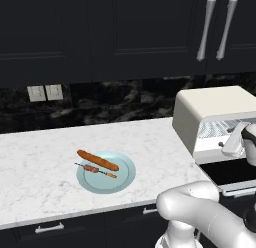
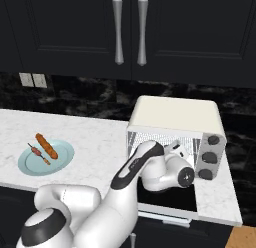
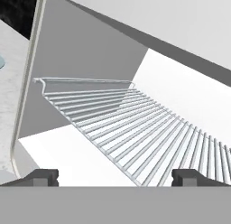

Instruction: Pick up the kebab skewer and baguette bread, and place them inside the toaster oven. Close the toaster oven door and start by setting the timer.

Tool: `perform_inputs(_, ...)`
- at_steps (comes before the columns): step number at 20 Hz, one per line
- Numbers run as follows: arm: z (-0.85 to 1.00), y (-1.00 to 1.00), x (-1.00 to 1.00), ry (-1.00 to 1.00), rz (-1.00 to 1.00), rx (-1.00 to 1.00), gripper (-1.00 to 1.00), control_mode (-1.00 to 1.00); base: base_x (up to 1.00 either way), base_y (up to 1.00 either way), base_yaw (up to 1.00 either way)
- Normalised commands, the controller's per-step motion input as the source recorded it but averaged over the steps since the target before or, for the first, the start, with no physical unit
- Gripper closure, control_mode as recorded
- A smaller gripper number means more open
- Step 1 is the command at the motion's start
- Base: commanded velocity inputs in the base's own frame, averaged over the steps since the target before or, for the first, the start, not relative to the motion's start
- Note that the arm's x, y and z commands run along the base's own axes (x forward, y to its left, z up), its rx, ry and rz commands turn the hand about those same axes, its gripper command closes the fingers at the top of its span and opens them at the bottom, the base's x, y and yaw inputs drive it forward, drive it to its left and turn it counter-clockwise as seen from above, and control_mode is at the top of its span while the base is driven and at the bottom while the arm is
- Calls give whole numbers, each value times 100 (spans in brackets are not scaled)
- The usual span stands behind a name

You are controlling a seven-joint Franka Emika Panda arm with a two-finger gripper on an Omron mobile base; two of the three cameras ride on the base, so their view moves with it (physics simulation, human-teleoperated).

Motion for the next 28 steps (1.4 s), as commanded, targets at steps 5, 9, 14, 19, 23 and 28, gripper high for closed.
perform_inputs(5, -6, 1, 16, -1, 0, 0, -100, -100, 0, 0, 0)
perform_inputs(9, -2, 0, 16, -2, 0, 0, -100, -100, 0, 0, 0)
perform_inputs(14, -8, 0, 17, 0, 0, 0, -100, -100, 0, 0, 0)
perform_inputs(19, -7, -2, 19, 0, 0, -1, -100, -100, 0, 0, 0)
perform_inputs(23, -15, -2, 0, 0, -1, -4, -100, -100, 0, 0, 0)
perform_inputs(28, -14, 0, 0, 0, -2, -3, 100, -100, 0, 0, 0)
